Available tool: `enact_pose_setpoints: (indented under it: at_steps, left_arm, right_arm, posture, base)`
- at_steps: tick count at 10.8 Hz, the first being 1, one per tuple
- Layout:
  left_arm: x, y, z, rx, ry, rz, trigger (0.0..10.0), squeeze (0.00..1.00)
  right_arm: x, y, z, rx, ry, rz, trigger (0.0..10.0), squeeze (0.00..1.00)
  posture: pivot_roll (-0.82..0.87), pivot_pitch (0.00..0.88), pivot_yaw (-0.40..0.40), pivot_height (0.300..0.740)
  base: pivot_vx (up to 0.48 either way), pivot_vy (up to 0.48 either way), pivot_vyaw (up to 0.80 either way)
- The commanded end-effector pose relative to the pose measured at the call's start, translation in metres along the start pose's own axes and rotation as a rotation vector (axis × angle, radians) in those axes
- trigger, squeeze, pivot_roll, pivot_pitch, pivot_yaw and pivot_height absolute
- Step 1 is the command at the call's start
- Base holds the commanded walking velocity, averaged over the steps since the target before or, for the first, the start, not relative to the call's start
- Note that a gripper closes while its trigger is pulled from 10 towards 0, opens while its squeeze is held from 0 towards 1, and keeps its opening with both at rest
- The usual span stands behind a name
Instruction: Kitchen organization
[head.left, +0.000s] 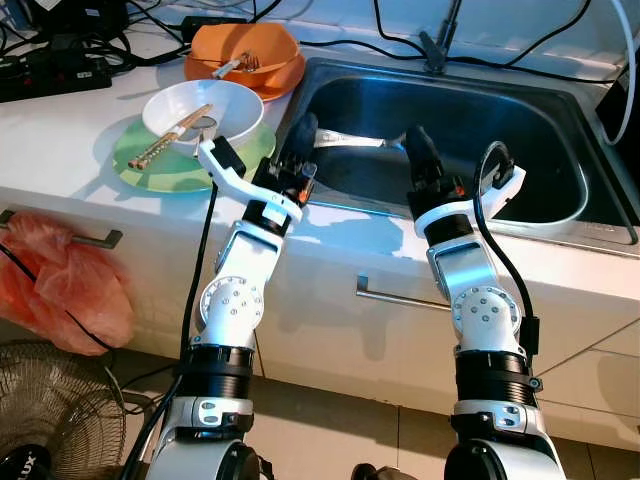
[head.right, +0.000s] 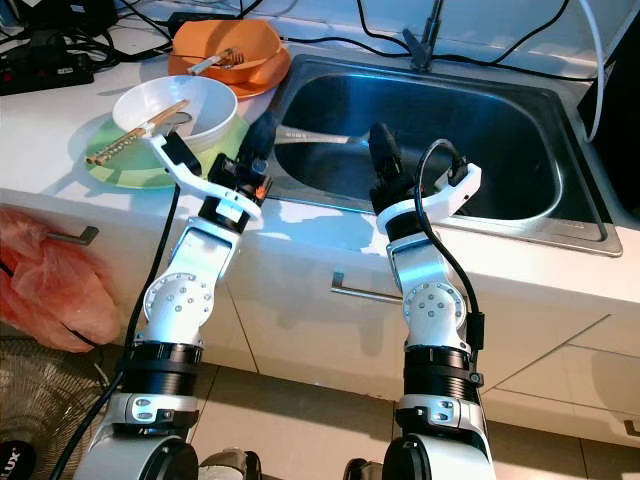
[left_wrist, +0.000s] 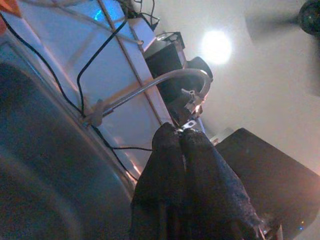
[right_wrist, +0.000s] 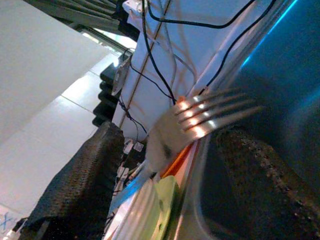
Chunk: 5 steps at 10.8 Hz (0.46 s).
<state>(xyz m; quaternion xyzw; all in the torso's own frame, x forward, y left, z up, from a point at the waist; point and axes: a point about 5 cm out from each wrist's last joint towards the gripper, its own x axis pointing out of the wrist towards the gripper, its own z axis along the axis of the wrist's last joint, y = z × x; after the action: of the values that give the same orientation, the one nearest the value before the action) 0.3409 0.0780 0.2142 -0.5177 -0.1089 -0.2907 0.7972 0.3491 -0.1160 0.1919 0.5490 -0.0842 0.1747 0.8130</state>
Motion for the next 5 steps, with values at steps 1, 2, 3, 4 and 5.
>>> enact_pose_setpoints:
  at_steps: [1,2,3,4,5]
  left_arm:
    - [0.0016,-0.0107,-0.0323,-0.132,0.021,-0.018,10.0,0.0]
    - [-0.0004,-0.0094,-0.034,-0.133,0.029,-0.012,10.0,0.0]
    - [-0.0018,-0.0087,-0.0349,-0.134,0.034,-0.009,10.0,0.0]
    - [-0.0025,-0.0087,-0.0358,-0.136,0.042,-0.01,10.0,0.0]
    - [-0.0031,-0.0087,-0.0368,-0.137,0.048,-0.01,10.0,0.0]
  right_arm:
    - [0.0099,0.0147,-0.0071,0.053,-0.009,0.044,10.0,0.0]
    - [0.0117,0.0149,-0.0042,0.049,-0.019,0.045,10.0,0.0]
    - [0.0133,0.0145,-0.0019,0.046,-0.026,0.044,10.0,0.0]
    - [0.0144,0.0147,-0.0005,0.045,-0.032,0.045,10.0,0.0]
    - [0.0152,0.015,0.0009,0.045,-0.038,0.046,10.0,0.0]
  posture:
    - [0.19,0.091,-0.042,0.74]
    - [0.19,0.089,-0.042,0.74]
    - [0.19,0.089,-0.042,0.74]
    - [0.19,0.09,-0.042,0.74]
    - [0.19,0.09,-0.042,0.74]
  base:
    - [0.0,0.0,0.0]
    - [0.0,0.0,0.0]
    - [0.0,0.0,0.0]
    - [0.0,0.0,0.0]
    - [0.0,0.0,0.0]
